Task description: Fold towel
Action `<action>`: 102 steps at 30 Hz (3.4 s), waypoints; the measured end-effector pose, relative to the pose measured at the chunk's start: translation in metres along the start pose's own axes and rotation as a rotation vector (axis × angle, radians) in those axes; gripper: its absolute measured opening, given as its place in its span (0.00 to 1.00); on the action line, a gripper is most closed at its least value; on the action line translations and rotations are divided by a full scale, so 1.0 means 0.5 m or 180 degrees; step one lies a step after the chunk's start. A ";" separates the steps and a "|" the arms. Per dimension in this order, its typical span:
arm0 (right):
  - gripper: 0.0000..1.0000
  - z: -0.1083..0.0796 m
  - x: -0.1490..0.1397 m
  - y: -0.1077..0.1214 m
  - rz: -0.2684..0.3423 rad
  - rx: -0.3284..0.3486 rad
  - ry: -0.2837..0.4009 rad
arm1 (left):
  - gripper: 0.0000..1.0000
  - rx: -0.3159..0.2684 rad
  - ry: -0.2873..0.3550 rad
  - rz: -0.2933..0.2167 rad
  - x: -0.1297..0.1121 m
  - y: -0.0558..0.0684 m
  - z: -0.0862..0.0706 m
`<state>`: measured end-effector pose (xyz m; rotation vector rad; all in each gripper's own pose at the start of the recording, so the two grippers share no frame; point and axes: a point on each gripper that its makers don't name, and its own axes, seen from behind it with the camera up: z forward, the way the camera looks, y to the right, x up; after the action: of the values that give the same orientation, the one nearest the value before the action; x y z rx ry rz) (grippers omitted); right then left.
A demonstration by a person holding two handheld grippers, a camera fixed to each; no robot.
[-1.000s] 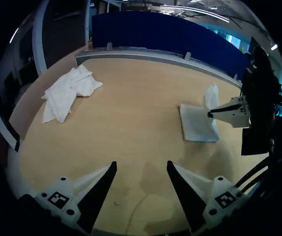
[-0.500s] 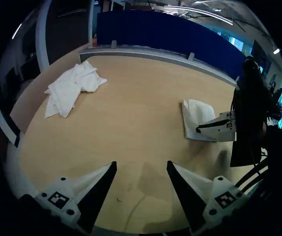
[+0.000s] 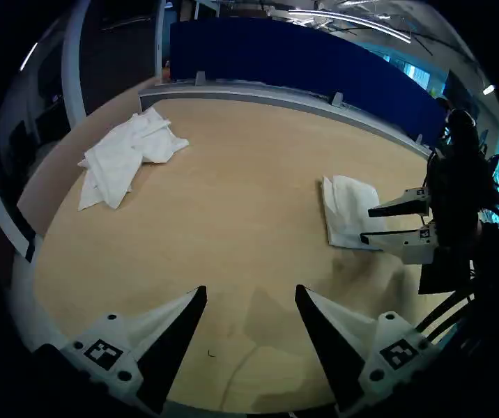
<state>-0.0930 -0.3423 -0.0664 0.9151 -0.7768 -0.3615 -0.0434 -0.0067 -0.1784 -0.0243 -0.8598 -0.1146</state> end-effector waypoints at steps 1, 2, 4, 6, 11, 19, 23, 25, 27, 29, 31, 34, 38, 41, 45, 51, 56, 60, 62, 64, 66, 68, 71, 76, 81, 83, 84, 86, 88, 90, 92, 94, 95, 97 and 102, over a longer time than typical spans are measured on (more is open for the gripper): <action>0.86 -0.005 -0.008 0.005 0.0014 -0.0037 -0.0013 | 0.94 0.0000 0.0002 -0.0001 0.000 0.000 -0.001; 0.87 -0.011 -0.017 0.011 0.0029 -0.0078 -0.0027 | 0.94 0.0001 0.0005 -0.0002 0.001 0.000 -0.002; 0.87 -0.021 -0.032 0.021 0.0065 -0.0141 -0.0048 | 0.94 0.0000 0.0007 -0.0005 0.001 0.001 -0.003; 0.87 -0.031 -0.049 0.031 0.0113 -0.0198 -0.0065 | 0.94 -0.0003 0.0007 -0.0010 0.000 0.002 -0.004; 0.87 -0.049 -0.085 0.050 0.0201 -0.0311 -0.0124 | 0.94 -0.0005 0.0008 0.0002 0.001 0.004 -0.006; 0.80 -0.061 -0.140 0.072 0.0267 -0.0446 -0.0285 | 0.94 -0.0011 0.0006 0.0007 -0.002 0.009 -0.005; 0.69 -0.053 -0.160 0.077 0.0321 -0.0503 -0.0345 | 0.94 -0.0012 0.0001 0.0015 -0.005 0.012 -0.003; 0.64 -0.049 -0.163 0.075 0.0354 -0.0499 -0.0340 | 0.94 -0.0011 0.0000 0.0019 -0.007 0.012 -0.003; 0.60 -0.045 -0.164 0.071 0.0396 -0.0480 -0.0326 | 0.94 -0.0012 -0.0001 0.0021 -0.008 0.012 -0.003; 0.56 -0.043 -0.164 0.069 0.0436 -0.0462 -0.0322 | 0.94 -0.0010 -0.0003 0.0012 -0.008 0.011 -0.003; 0.52 -0.042 -0.164 0.069 0.0465 -0.0458 -0.0312 | 0.94 -0.0010 -0.0007 0.0005 -0.009 0.010 -0.003; 0.38 -0.041 -0.164 0.073 0.0497 -0.0464 -0.0295 | 0.94 -0.0012 -0.0015 0.0001 -0.010 0.009 -0.003; 0.18 -0.041 -0.164 0.074 0.0536 -0.0451 -0.0290 | 0.94 -0.0013 -0.0021 0.0015 -0.011 0.010 -0.001; 0.09 -0.043 -0.161 0.075 0.0542 -0.0449 -0.0271 | 0.94 -0.0016 -0.0023 0.0021 -0.011 0.012 0.001; 0.05 -0.048 -0.155 0.074 0.0509 -0.0446 -0.0250 | 0.94 -0.0017 -0.0025 0.0023 -0.009 0.011 0.003; 0.04 -0.058 -0.136 0.079 0.0461 -0.0453 -0.0176 | 0.94 -0.0029 -0.0022 0.0024 -0.006 0.013 0.003; 0.04 -0.081 -0.091 0.093 0.0469 -0.0505 -0.0017 | 0.94 -0.0046 -0.0003 0.0035 0.002 0.019 0.003; 0.04 -0.112 -0.039 0.106 0.0445 -0.0547 0.0150 | 0.94 -0.0066 0.0012 0.0055 0.013 0.025 0.002; 0.04 -0.131 -0.009 0.114 0.0409 -0.0574 0.0238 | 0.94 -0.0075 0.0035 0.0068 0.021 0.028 0.002; 0.04 -0.152 0.020 0.122 0.0367 -0.0599 0.0317 | 0.94 -0.0084 0.0059 0.0077 0.030 0.031 0.002; 0.04 -0.175 0.049 0.129 0.0317 -0.0626 0.0396 | 0.94 -0.0094 0.0087 0.0084 0.039 0.035 0.000; 0.04 -0.198 0.075 0.137 0.0272 -0.0655 0.0463 | 0.94 -0.0108 0.0109 0.0080 0.048 0.040 -0.003; 0.04 -0.230 0.108 0.147 0.0226 -0.0692 0.0559 | 0.94 -0.0125 0.0145 0.0078 0.059 0.046 -0.006; 0.04 -0.276 0.145 0.167 0.0201 -0.0762 0.0681 | 0.94 -0.0143 0.0194 0.0087 0.073 0.055 -0.012; 0.04 -0.309 0.157 0.190 0.0190 -0.0842 0.0726 | 0.94 -0.0172 0.0227 0.0091 0.083 0.065 -0.015; 0.04 -0.319 0.156 0.198 0.0196 -0.0866 0.0731 | 0.94 -0.0184 0.0234 0.0097 0.085 0.071 -0.017; 0.04 -0.323 0.155 0.202 0.0200 -0.0877 0.0734 | 0.94 -0.0190 0.0237 0.0100 0.087 0.073 -0.017; 0.04 -0.331 0.153 0.213 0.0220 -0.0906 0.0745 | 0.94 -0.0200 0.0242 0.0113 0.089 0.079 -0.019; 0.04 -0.339 0.152 0.223 0.0243 -0.0933 0.0759 | 0.94 -0.0207 0.0245 0.0125 0.090 0.084 -0.019; 0.04 -0.348 0.150 0.234 0.0270 -0.0960 0.0776 | 0.94 -0.0214 0.0245 0.0136 0.092 0.089 -0.018; 0.04 -0.358 0.148 0.247 0.0295 -0.0987 0.0789 | 0.94 -0.0219 0.0243 0.0144 0.092 0.093 -0.017; 0.04 -0.369 0.144 0.261 0.0311 -0.1016 0.0793 | 0.94 -0.0223 0.0243 0.0153 0.092 0.097 -0.015; 0.04 -0.375 0.140 0.269 0.0316 -0.1034 0.0791 | 0.94 -0.0224 0.0242 0.0159 0.093 0.099 -0.014; 0.04 -0.387 0.134 0.285 0.0320 -0.1069 0.0785 | 0.94 -0.0226 0.0241 0.0171 0.094 0.103 -0.012; 0.04 -0.422 0.111 0.333 0.0329 -0.1171 0.0758 | 0.94 -0.0232 0.0239 0.0203 0.097 0.116 -0.007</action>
<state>0.0933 -0.1586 0.0163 0.5571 -0.5135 -0.2858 -0.0031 0.0463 -0.1427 -0.1147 -0.7789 -0.0865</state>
